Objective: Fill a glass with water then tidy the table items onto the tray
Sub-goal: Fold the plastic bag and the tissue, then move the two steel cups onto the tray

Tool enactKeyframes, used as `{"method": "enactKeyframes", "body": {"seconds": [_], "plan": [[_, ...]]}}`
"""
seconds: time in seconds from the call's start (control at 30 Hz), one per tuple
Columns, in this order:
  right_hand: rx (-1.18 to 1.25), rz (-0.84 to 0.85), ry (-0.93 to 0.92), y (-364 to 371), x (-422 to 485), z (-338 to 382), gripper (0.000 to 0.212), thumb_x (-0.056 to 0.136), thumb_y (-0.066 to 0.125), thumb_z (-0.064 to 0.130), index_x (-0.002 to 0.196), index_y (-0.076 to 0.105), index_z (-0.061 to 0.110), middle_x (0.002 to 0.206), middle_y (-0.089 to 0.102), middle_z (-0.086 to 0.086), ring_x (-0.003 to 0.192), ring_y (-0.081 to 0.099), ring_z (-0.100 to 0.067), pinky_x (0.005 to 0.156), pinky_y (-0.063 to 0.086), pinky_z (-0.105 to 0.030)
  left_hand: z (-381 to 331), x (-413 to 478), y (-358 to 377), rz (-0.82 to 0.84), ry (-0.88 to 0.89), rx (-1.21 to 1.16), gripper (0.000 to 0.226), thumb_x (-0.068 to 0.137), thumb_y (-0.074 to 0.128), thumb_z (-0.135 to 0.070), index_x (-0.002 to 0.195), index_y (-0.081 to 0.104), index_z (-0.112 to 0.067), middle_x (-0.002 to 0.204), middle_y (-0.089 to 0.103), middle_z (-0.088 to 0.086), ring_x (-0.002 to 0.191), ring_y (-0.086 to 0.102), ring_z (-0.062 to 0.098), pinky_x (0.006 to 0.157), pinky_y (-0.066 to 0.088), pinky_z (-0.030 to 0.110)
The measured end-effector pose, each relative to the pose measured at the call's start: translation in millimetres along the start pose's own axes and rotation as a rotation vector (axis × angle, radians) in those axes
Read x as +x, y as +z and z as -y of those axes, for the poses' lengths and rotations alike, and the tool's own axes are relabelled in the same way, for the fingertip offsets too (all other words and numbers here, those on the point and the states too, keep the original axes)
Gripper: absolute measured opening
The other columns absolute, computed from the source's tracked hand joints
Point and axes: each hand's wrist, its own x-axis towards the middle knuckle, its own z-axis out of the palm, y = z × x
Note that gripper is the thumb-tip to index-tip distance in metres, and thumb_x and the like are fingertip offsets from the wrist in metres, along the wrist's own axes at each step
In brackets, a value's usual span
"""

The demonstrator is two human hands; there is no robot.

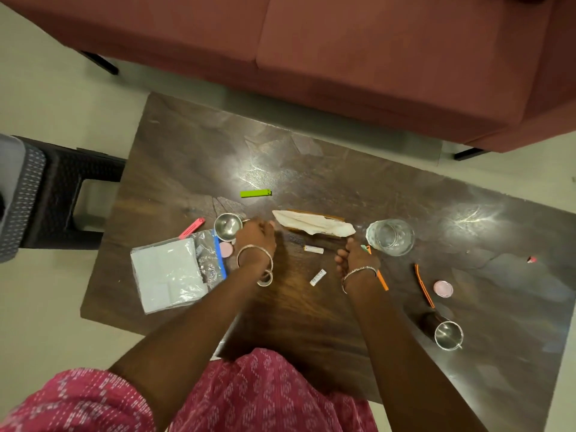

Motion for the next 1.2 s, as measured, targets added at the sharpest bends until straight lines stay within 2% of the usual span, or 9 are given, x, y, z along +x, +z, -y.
{"method": "enactKeyframes", "body": {"seconds": [0.13,0.23,0.3,0.43,0.6,0.8,1.0,1.1,1.2], "plan": [[-0.144,0.039,-0.103,-9,-29,-12,0.021,0.096,0.055,0.014,0.075,0.058,0.011,0.058,0.056,-0.004,0.03,0.047,-0.005,0.033,0.033,-0.014,24,-38,-15,-0.065,-0.021,0.101,0.033,0.094,0.048,-0.033,0.092,0.067,-0.005,0.089,0.07,0.021,0.089,0.066,0.039,0.082,0.054,0.045],[-0.252,0.035,-0.243,-15,-51,-32,0.017,0.093,0.058,0.012,0.078,0.064,0.012,0.06,0.06,-0.005,0.037,0.049,-0.009,0.035,0.038,-0.015,44,-62,-29,-0.135,-0.034,0.203,0.03,0.094,0.051,-0.032,0.093,0.069,-0.008,0.093,0.07,0.018,0.094,0.063,0.037,0.081,0.048,0.038],[-0.334,0.049,-0.334,-17,-63,-45,0.015,0.092,0.059,0.011,0.079,0.065,0.013,0.058,0.06,-0.004,0.042,0.052,-0.012,0.042,0.044,-0.021,56,-75,-37,-0.17,-0.057,0.193,0.027,0.093,0.051,-0.03,0.096,0.069,-0.01,0.096,0.071,0.017,0.095,0.063,0.037,0.081,0.047,0.037],[-0.564,0.09,-0.513,-21,-74,-69,0.021,0.091,0.061,0.019,0.071,0.065,0.025,0.063,0.069,-0.005,0.063,0.067,-0.029,0.071,0.055,-0.039,82,-95,-50,-0.197,-0.079,0.156,0.021,0.091,0.055,-0.027,0.1,0.069,-0.013,0.097,0.072,0.015,0.098,0.063,0.037,0.085,0.048,0.038],[-0.773,0.151,-0.622,-27,-77,-96,0.016,0.089,0.062,0.028,0.083,0.07,0.016,0.069,0.072,-0.007,0.073,0.07,-0.034,0.076,0.057,-0.047,101,-100,-61,-0.203,0.031,0.202,0.019,0.091,0.055,-0.02,0.106,0.064,-0.013,0.096,0.071,0.015,0.092,0.065,0.036,0.08,0.052,0.04],[-0.835,0.183,-0.628,-35,-78,-114,0.014,0.09,0.063,0.026,0.086,0.069,0.015,0.074,0.073,-0.01,0.08,0.07,-0.039,0.08,0.055,-0.048,88,-57,-66,-0.136,0.212,0.354,0.047,0.087,0.06,-0.024,0.131,0.049,-0.01,0.127,0.056,0.013,0.115,0.053,0.034,0.099,0.043,0.042],[-0.792,0.115,-0.599,-30,-68,-109,0.012,0.091,0.064,0.024,0.085,0.071,0.017,0.072,0.074,-0.007,0.076,0.071,-0.033,0.08,0.056,-0.047,66,2,-62,-0.084,0.316,0.53,0.084,0.081,0.07,-0.029,0.149,0.024,-0.011,0.154,0.03,0.008,0.135,0.039,0.032,0.104,0.039,0.045],[-0.776,0.099,-0.589,-25,-64,-105,0.012,0.091,0.062,0.025,0.083,0.069,0.02,0.077,0.074,-0.01,0.08,0.071,-0.035,0.082,0.055,-0.05,61,21,-60,-0.062,0.325,0.73,0.086,0.083,0.07,-0.03,0.151,0.02,-0.013,0.156,0.028,0.007,0.137,0.038,0.032,0.101,0.04,0.046],[-0.741,0.08,-0.583,-20,-64,-101,0.017,0.09,0.064,0.025,0.073,0.064,0.03,0.077,0.074,-0.007,0.079,0.071,-0.032,0.082,0.056,-0.049,56,31,-62,-0.057,0.318,0.753,0.079,0.084,0.069,-0.026,0.149,0.026,-0.012,0.151,0.036,0.01,0.13,0.045,0.033,0.097,0.044,0.045]]}}
